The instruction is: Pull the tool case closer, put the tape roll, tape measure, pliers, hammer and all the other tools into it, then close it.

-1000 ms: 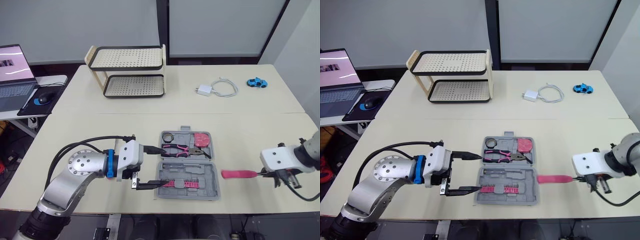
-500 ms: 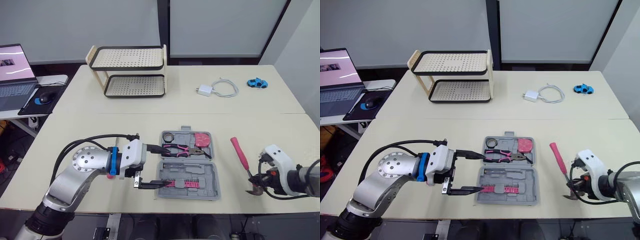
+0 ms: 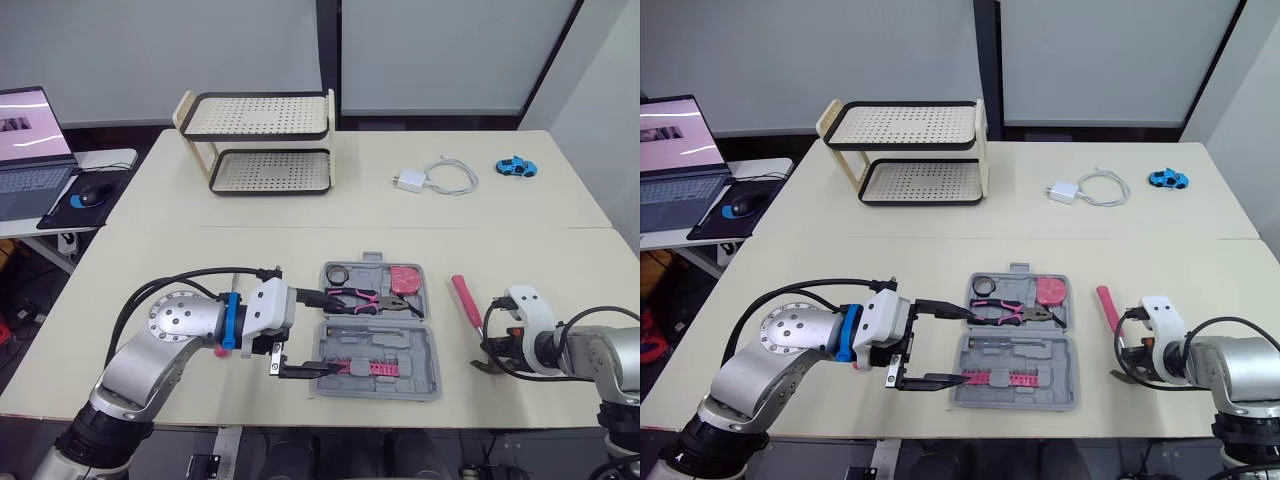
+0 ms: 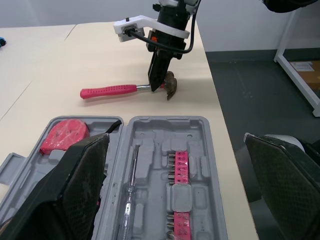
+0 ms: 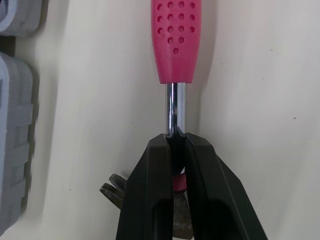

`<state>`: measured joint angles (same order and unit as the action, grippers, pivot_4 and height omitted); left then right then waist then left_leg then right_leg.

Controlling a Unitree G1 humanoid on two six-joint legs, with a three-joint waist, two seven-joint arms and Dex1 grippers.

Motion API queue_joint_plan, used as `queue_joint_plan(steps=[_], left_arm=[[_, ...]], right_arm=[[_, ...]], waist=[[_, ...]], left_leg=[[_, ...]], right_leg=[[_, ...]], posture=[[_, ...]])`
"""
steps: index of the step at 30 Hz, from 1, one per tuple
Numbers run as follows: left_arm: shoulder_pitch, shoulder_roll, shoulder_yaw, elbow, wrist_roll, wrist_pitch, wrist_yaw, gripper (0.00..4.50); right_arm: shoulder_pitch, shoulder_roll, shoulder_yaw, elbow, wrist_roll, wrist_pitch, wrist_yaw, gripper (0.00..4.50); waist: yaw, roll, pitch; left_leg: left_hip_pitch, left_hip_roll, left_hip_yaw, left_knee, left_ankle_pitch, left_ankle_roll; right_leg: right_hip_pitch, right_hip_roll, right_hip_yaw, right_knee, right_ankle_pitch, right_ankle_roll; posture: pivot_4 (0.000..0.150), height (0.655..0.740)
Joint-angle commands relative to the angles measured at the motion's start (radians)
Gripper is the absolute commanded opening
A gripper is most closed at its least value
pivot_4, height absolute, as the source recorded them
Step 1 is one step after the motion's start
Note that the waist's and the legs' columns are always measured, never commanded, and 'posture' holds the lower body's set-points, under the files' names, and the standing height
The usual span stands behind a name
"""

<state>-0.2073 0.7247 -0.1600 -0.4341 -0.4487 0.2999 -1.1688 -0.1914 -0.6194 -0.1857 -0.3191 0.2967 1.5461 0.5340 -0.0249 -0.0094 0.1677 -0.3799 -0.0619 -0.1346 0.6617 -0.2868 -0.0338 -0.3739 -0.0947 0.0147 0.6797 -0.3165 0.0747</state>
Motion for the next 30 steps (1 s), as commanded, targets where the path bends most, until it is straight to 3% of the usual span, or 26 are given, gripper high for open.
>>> queue_joint_plan(steps=[1, 2, 3, 5, 10, 14, 17, 30], left_arm=[[-0.011, -0.003, -0.005, -0.015, -0.003, -0.005, -0.003, 4.50], [-0.011, -0.003, -0.005, -0.015, -0.002, -0.005, -0.002, 4.50], [-0.011, -0.004, -0.004, -0.014, -0.001, -0.006, -0.002, 4.50], [-0.009, -0.003, -0.002, -0.012, -0.001, -0.007, -0.003, 4.50], [0.000, 0.001, 0.007, -0.013, -0.003, -0.010, -0.002, 4.50], [0.005, -0.001, 0.012, -0.015, -0.009, -0.009, 0.002, 4.50], [-0.001, -0.004, 0.009, -0.011, -0.008, -0.010, 0.001, 4.50], [-0.027, -0.010, -0.003, 0.007, -0.003, -0.012, -0.008, 4.50]], right_arm=[[-0.008, 0.011, -0.010, 0.023, -0.006, -0.049, -0.038, 0.09], [-0.006, 0.011, -0.008, 0.025, -0.007, -0.064, -0.044, 0.09], [0.001, 0.008, -0.013, 0.014, -0.002, -0.081, -0.041, 0.80], [0.009, 0.004, -0.035, -0.016, 0.011, -0.102, -0.036, 1.30], [0.117, -0.063, -0.075, -0.142, 0.055, -0.256, 0.047, 3.06], [0.259, -0.093, -0.056, -0.184, 0.012, -0.509, 0.073, 3.06], [0.310, -0.045, -0.048, -0.160, -0.008, -0.601, 0.028, 3.06], [0.312, 0.068, -0.011, -0.076, -0.018, -0.693, -0.074, 3.06]], waist=[[-0.002, -0.002, -0.001], [-0.002, -0.002, -0.001], [-0.002, -0.002, -0.001], [-0.002, -0.002, -0.001], [-0.001, -0.002, -0.001], [-0.002, -0.002, -0.001], [-0.002, -0.002, -0.001], [-0.004, -0.001, -0.001]], left_leg=[[0.000, 0.000, 0.000, 0.000, 0.000, 0.000], [0.000, 0.000, 0.000, 0.000, 0.000, 0.000], [0.000, 0.000, 0.000, 0.000, 0.000, 0.000], [0.000, 0.000, 0.000, 0.000, 0.000, 0.000], [0.000, 0.000, 0.000, 0.000, 0.000, 0.000], [0.000, 0.001, 0.000, 0.000, 0.000, 0.000], [0.000, 0.001, 0.000, 0.000, 0.000, 0.000], [0.001, 0.002, 0.000, 0.000, 0.000, 0.000]], right_leg=[[0.000, 0.000, 0.000, 0.000, 0.000, 0.000], [0.000, 0.000, 0.000, 0.000, 0.000, 0.000], [0.000, 0.001, 0.000, 0.000, 0.000, 0.000], [0.000, 0.001, 0.000, 0.000, 0.000, 0.000], [0.000, 0.001, 0.000, 0.000, 0.000, 0.000], [0.000, 0.001, 0.000, 0.000, 0.000, 0.000], [0.000, 0.001, 0.000, 0.000, 0.000, 0.000], [0.000, 0.002, 0.001, 0.000, 0.000, 0.000]], posture=[[0.150, 0.7400], [0.150, 0.7400], [0.150, 0.7400], [0.150, 0.7400], [0.150, 0.7400], [0.150, 0.7400], [0.150, 0.7400], [0.150, 0.7400]])
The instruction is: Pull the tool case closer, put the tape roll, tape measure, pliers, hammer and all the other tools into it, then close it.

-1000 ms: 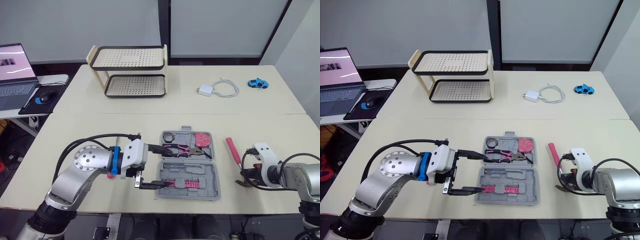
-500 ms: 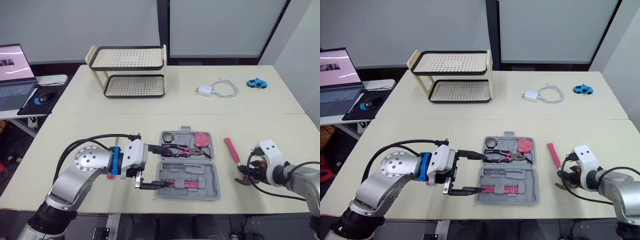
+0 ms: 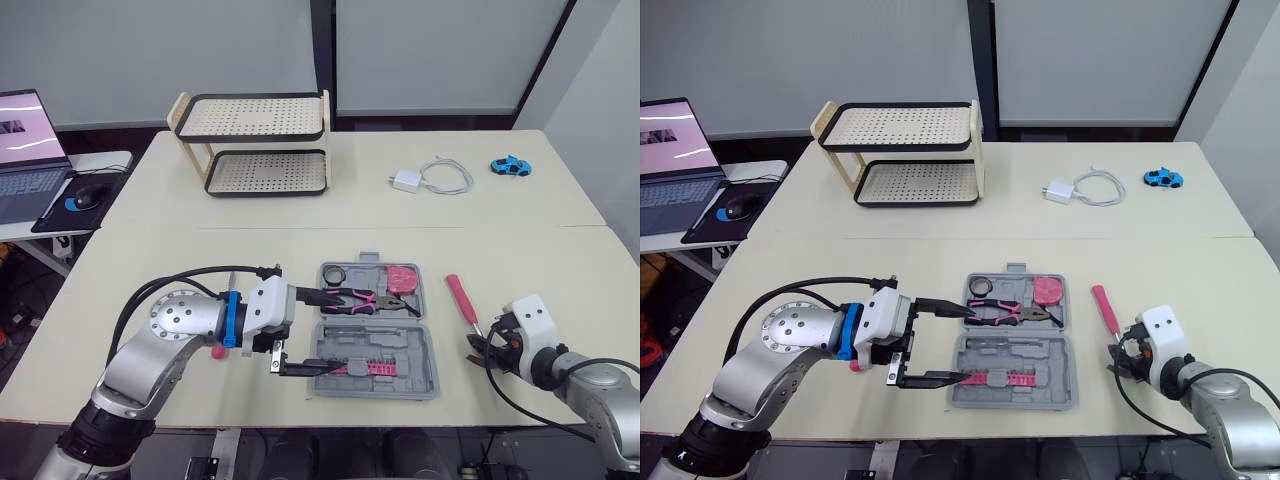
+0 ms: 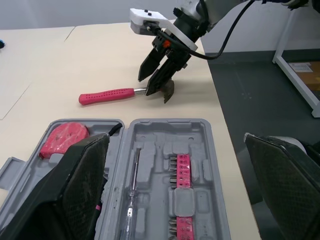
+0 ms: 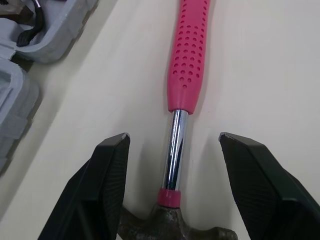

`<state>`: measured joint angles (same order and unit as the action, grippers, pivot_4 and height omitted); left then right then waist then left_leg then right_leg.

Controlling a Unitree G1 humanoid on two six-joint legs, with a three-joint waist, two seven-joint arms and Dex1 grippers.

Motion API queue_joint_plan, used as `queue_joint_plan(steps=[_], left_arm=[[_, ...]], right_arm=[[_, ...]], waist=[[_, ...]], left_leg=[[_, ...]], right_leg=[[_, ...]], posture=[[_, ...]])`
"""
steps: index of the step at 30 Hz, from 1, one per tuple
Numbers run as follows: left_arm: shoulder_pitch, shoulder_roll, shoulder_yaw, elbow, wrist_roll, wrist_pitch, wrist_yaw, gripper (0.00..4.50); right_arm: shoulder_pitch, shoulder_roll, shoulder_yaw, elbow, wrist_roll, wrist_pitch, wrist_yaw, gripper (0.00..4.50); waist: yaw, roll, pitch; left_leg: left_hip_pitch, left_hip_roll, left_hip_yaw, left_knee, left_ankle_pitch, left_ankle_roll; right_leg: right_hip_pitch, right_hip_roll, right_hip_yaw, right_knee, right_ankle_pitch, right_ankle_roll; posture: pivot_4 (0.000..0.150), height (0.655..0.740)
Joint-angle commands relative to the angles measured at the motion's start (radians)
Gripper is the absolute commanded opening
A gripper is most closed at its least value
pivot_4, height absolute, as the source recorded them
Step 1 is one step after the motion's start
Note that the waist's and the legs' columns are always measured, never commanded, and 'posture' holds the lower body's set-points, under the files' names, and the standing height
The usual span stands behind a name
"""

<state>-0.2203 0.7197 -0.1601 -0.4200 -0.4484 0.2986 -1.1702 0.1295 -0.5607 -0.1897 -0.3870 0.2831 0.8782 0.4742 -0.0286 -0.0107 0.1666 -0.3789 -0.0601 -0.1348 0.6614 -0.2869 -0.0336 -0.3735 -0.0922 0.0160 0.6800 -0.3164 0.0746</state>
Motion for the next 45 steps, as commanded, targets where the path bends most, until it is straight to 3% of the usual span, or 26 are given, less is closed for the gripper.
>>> queue_joint_plan(steps=[1, 11, 14, 21, 34, 45], left_arm=[[-0.015, -0.005, -0.003, -0.007, -0.002, -0.011, -0.007, 4.50], [-0.015, -0.002, -0.005, -0.008, 0.001, -0.011, -0.007, 4.50], [-0.015, -0.003, -0.004, -0.007, 0.001, -0.012, -0.006, 4.50], [-0.007, -0.005, 0.019, -0.003, -0.027, -0.009, -0.010, 4.50], [-0.031, -0.012, 0.059, 0.034, -0.097, -0.008, -0.032, 4.50], [0.060, 0.118, 0.190, 0.079, -0.112, -0.060, -0.152, 4.50]], right_arm=[[-0.008, 0.010, -0.004, -0.005, -0.004, -0.026, -0.016, 3.06], [-0.011, 0.019, 0.005, 0.032, -0.003, 0.005, -0.050, 3.06], [-0.014, 0.019, 0.008, 0.035, -0.004, 0.005, -0.050, 2.45], [-0.013, 0.021, 0.020, 0.029, -0.006, 0.001, -0.052, 0.10], [0.001, -0.015, -0.020, -0.023, 0.016, -0.031, -0.014, 0.09], [0.051, -0.463, -0.053, -0.247, 0.033, -0.115, 0.340, 0.09]], waist=[[0.000, 0.000, 0.000], [0.000, 0.000, 0.000], [0.000, 0.000, 0.000], [0.000, 0.000, 0.000], [0.000, 0.000, 0.000], [-0.004, 0.003, 0.002]], left_leg=[[0.000, 0.000, 0.000, 0.000, 0.000, 0.000], [0.000, 0.000, 0.000, 0.000, 0.000, 0.000], [0.000, 0.000, 0.000, 0.000, 0.000, 0.000], [0.000, 0.000, 0.000, 0.000, 0.000, 0.000], [0.000, 0.000, 0.000, 0.000, 0.000, 0.000], [0.000, 0.001, 0.000, 0.000, 0.000, 0.000]], right_leg=[[0.000, 0.000, 0.000, 0.000, 0.000, 0.000], [0.000, 0.000, 0.000, 0.000, 0.000, 0.000], [0.000, 0.000, 0.000, 0.000, 0.000, 0.000], [0.000, 0.000, 0.000, 0.000, 0.000, 0.000], [0.000, 0.000, 0.000, 0.000, 0.000, 0.000], [0.000, 0.001, -0.001, 0.000, 0.000, 0.000]], posture=[[0.150, 0.7400], [0.150, 0.7400], [0.150, 0.7400], [0.150, 0.7400], [0.150, 0.7400], [0.150, 0.7400]])
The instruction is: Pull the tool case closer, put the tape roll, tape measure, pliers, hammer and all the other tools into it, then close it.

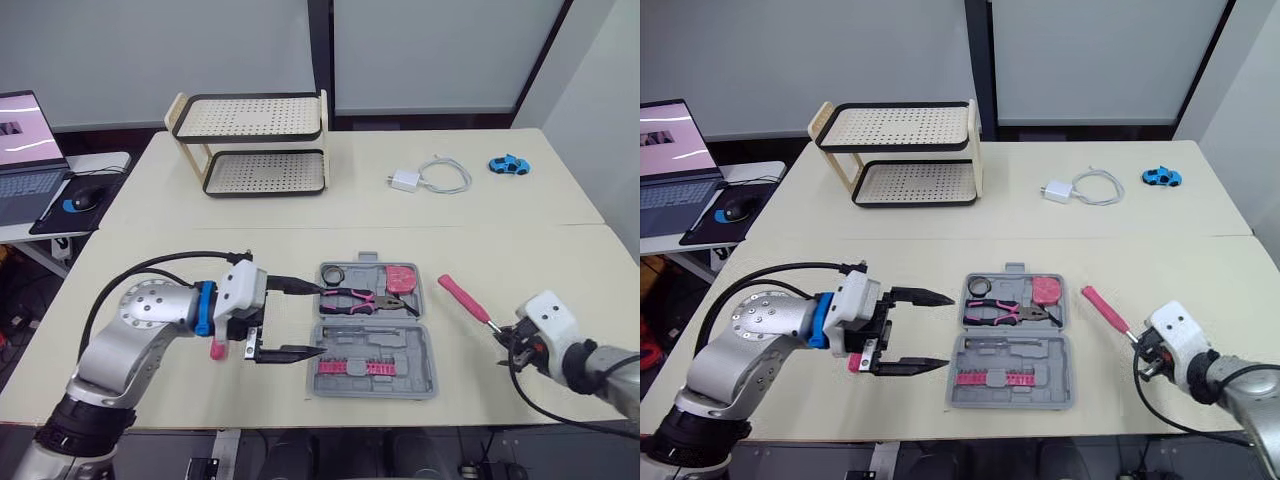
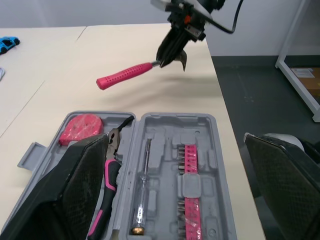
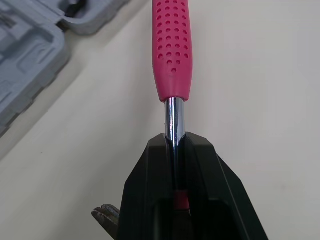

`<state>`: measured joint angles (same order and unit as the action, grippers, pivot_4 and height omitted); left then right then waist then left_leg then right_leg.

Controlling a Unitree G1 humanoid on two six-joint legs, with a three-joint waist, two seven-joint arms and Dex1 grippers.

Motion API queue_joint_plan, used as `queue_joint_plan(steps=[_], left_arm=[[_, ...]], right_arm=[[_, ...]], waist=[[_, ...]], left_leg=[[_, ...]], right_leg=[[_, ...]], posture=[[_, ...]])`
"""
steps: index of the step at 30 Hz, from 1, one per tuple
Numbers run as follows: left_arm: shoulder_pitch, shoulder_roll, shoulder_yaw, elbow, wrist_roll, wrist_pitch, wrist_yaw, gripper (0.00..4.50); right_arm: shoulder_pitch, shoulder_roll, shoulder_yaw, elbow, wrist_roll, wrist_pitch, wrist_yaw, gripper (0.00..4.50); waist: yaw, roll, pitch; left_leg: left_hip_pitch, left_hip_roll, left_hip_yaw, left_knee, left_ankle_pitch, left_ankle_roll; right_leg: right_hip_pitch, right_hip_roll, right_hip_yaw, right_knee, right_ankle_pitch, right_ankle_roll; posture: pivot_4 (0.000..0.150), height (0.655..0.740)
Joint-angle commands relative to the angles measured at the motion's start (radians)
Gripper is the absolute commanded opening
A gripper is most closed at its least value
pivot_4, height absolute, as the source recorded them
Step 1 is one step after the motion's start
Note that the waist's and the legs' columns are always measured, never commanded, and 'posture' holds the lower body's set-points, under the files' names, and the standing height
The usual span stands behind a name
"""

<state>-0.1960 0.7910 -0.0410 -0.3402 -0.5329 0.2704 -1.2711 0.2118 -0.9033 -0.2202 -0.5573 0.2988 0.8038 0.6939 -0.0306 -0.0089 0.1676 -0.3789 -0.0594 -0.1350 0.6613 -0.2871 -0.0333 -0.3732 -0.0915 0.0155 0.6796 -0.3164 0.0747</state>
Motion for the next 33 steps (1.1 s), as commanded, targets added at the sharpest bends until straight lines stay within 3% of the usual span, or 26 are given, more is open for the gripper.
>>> queue_joint_plan(steps=[1, 5, 10, 20, 33], left_arm=[[0.049, 0.060, 0.086, 0.014, -0.022, -0.047, -0.069, 4.50], [0.080, 0.092, 0.109, 0.080, 0.014, -0.131, -0.129, 4.50], [0.121, 0.095, 0.118, 0.113, 0.030, -0.205, -0.168, 4.50], [0.140, 0.099, 0.104, 0.128, 0.072, -0.279, -0.188, 4.50], [0.145, 0.104, 0.081, 0.147, 0.118, -0.333, -0.218, 4.50]], right_arm=[[-0.044, -0.169, -0.013, -0.095, 0.020, -0.050, 0.162, 0.09], [-0.118, -0.312, 0.072, -0.151, 0.027, -0.075, 0.283, 0.09], [-0.277, -0.366, 0.269, -0.184, -0.021, -0.068, 0.336, 0.09], [-0.621, -0.199, 0.657, -0.134, -0.146, 0.044, 0.357, 0.09], [-0.761, -0.014, 0.878, 0.020, -0.293, 0.025, 0.356, 0.09]], waist=[[-0.002, 0.002, 0.001], [0.001, 0.002, 0.001], [0.001, 0.001, 0.002], [0.001, 0.000, 0.002], [0.001, 0.000, 0.002]], left_leg=[[0.000, 0.000, 0.001, 0.000, 0.000, 0.000], [0.000, 0.001, 0.000, 0.000, 0.000, 0.000], [-0.001, 0.000, 0.000, 0.000, 0.000, 0.000], [-0.002, 0.000, 0.000, 0.000, 0.000, 0.000], [-0.003, 0.000, 0.000, 0.000, 0.000, 0.000]], right_leg=[[0.000, 0.000, 0.001, 0.000, 0.000, 0.000], [0.000, 0.000, -0.001, 0.000, 0.000, 0.000], [0.000, -0.001, -0.001, -0.002, 0.000, 0.000], [-0.002, -0.001, -0.001, -0.001, 0.000, 0.000], [-0.005, -0.001, 0.000, 0.000, 0.000, 0.000]], posture=[[0.150, 0.7400], [0.150, 0.7400], [0.150, 0.7400], [0.150, 0.7400], [0.150, 0.7400]])
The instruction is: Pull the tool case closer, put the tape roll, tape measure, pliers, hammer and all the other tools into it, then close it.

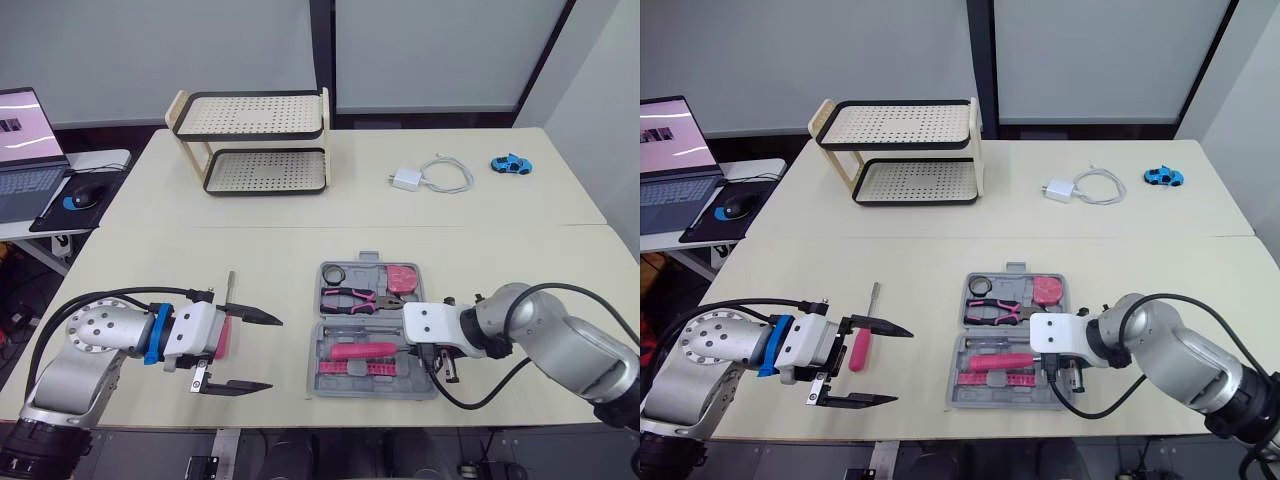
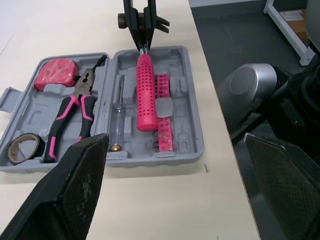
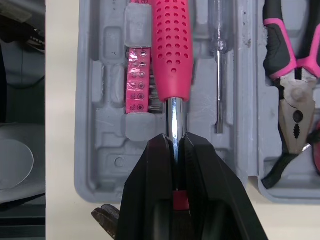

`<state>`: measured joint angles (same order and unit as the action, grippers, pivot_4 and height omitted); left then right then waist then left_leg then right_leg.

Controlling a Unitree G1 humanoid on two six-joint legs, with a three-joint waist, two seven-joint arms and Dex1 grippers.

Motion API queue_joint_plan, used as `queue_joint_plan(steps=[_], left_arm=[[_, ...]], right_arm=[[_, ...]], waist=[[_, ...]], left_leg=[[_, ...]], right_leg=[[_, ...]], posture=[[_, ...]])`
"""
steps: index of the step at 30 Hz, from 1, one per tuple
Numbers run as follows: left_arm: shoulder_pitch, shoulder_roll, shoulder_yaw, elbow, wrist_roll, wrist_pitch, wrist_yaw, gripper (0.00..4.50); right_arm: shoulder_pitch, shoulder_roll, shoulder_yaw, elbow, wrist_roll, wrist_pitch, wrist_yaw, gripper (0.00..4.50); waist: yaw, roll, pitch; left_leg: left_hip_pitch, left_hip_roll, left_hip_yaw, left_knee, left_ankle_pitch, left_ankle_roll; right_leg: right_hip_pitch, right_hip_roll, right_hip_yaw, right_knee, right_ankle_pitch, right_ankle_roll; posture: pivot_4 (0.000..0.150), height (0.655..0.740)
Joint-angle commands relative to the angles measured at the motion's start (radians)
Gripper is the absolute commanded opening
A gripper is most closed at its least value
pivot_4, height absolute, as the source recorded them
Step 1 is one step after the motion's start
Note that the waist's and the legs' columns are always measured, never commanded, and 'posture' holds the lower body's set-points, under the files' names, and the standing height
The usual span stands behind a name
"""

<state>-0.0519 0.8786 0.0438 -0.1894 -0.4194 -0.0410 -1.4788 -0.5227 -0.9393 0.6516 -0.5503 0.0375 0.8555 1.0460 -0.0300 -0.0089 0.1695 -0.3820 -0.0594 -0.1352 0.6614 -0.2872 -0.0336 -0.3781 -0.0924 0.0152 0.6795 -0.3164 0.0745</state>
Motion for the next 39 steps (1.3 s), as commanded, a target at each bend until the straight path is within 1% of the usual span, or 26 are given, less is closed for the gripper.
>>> queue_joint_plan(steps=[1, 12, 22, 34, 36, 37, 39], left_arm=[[0.003, 0.016, -0.006, -0.002, 0.009, -0.027, -0.012, 4.50], [0.019, 0.017, -0.010, 0.003, 0.018, -0.052, -0.020, 4.50], [0.003, 0.010, -0.019, 0.003, 0.025, -0.044, -0.013, 4.50], [-0.021, 0.005, -0.042, 0.000, 0.030, -0.033, 0.007, 4.50], [-0.024, 0.005, -0.046, -0.001, 0.031, -0.032, 0.011, 4.50], [-0.026, 0.004, -0.047, -0.001, 0.032, -0.033, 0.012, 4.50], [-0.027, 0.004, -0.049, -0.002, 0.033, -0.032, 0.014, 4.50]], right_arm=[[-0.032, 0.035, 0.014, 0.032, -0.042, -0.036, 0.004, 0.09], [-0.045, 0.138, 0.041, 0.128, -0.115, -0.089, 0.006, 0.09], [-0.024, 0.158, 0.049, 0.165, -0.160, -0.135, 0.011, 0.09], [-0.003, 0.177, 0.037, 0.165, -0.174, -0.115, 0.018, 0.09], [0.001, 0.183, 0.027, 0.164, -0.171, -0.112, 0.014, 0.84], [-0.001, 0.188, 0.017, 0.160, -0.166, -0.105, 0.012, 1.12], [-0.003, 0.197, -0.009, 0.146, -0.146, -0.083, 0.016, 1.84]], waist=[[0.000, 0.000, 0.000], [-0.001, 0.000, 0.000], [-0.002, 0.000, 0.000], [-0.001, 0.000, 0.000], [-0.002, 0.000, 0.000], [-0.001, 0.000, 0.000], [-0.002, 0.000, 0.000]], left_leg=[[0.000, 0.000, 0.000, 0.000, 0.000, 0.000], [0.000, 0.000, 0.000, 0.000, 0.000, 0.000], [0.000, 0.000, 0.000, 0.000, 0.000, 0.000], [0.000, 0.000, 0.000, 0.000, 0.000, 0.000], [0.000, 0.000, 0.000, 0.000, 0.000, 0.000], [0.000, 0.000, 0.000, 0.000, 0.000, 0.000], [0.000, 0.000, 0.000, 0.000, 0.000, 0.000]], right_leg=[[0.000, 0.000, 0.000, 0.000, 0.000, 0.000], [-0.001, 0.000, 0.000, 0.001, 0.000, 0.000], [-0.001, 0.000, 0.000, 0.001, 0.000, 0.000], [-0.001, 0.001, 0.000, 0.001, 0.000, 0.000], [-0.001, 0.001, 0.000, 0.001, 0.000, 0.000], [-0.001, 0.001, 0.000, 0.001, 0.000, 0.000], [-0.001, 0.001, 0.000, 0.001, 0.000, 0.000]], posture=[[0.150, 0.7400], [0.150, 0.7400], [0.150, 0.7400], [0.150, 0.7400], [0.150, 0.7400], [0.150, 0.7400], [0.150, 0.7400]])
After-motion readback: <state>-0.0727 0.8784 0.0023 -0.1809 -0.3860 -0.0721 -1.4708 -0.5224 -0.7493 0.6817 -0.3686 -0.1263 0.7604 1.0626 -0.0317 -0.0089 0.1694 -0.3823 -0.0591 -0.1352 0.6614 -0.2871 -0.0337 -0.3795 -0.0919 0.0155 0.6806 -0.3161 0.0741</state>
